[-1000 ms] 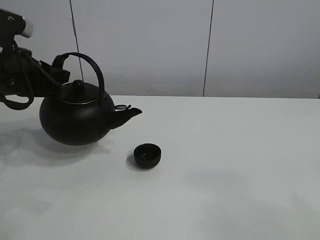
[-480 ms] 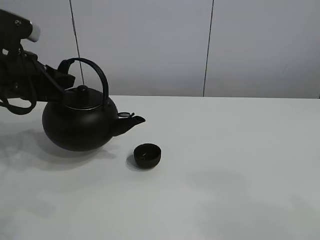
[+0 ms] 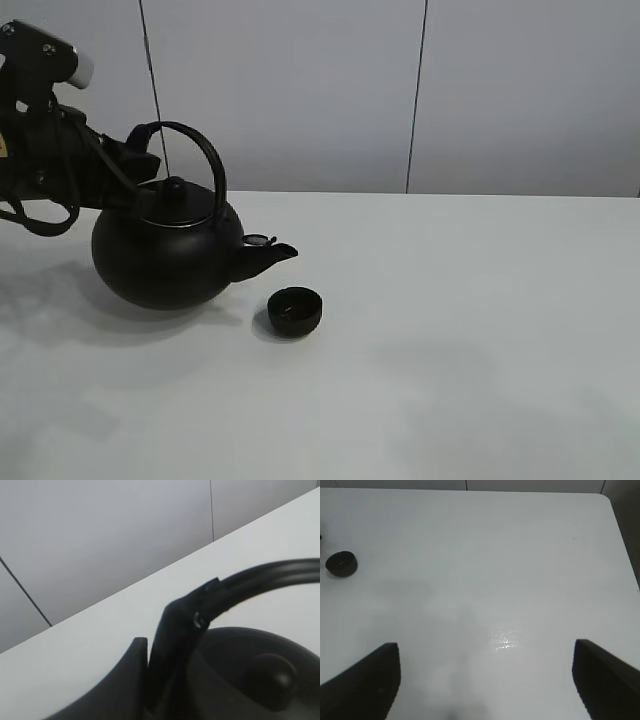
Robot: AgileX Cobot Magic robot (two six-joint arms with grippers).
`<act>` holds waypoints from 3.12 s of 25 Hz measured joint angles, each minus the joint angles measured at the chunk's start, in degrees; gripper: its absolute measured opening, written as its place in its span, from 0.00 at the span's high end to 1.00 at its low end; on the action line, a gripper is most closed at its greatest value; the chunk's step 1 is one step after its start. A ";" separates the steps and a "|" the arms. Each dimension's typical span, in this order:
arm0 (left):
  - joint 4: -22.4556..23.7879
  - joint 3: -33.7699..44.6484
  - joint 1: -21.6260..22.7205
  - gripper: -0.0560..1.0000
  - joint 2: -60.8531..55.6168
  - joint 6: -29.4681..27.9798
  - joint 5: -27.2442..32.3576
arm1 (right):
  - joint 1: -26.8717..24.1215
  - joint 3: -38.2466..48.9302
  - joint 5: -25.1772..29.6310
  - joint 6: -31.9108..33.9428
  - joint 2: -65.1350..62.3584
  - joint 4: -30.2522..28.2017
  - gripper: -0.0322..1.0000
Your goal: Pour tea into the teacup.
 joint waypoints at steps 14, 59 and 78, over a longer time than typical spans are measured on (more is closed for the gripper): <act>0.09 0.00 -0.43 0.83 0.00 3.30 1.80 | 0.00 0.00 0.06 0.00 0.00 0.00 0.35; 1.32 -2.70 -0.43 0.83 0.00 4.65 6.02 | 0.00 0.00 -0.01 0.00 0.00 0.00 0.35; 1.36 -3.35 -0.43 0.83 0.00 5.90 6.15 | 0.00 0.00 0.04 0.00 0.00 0.00 0.35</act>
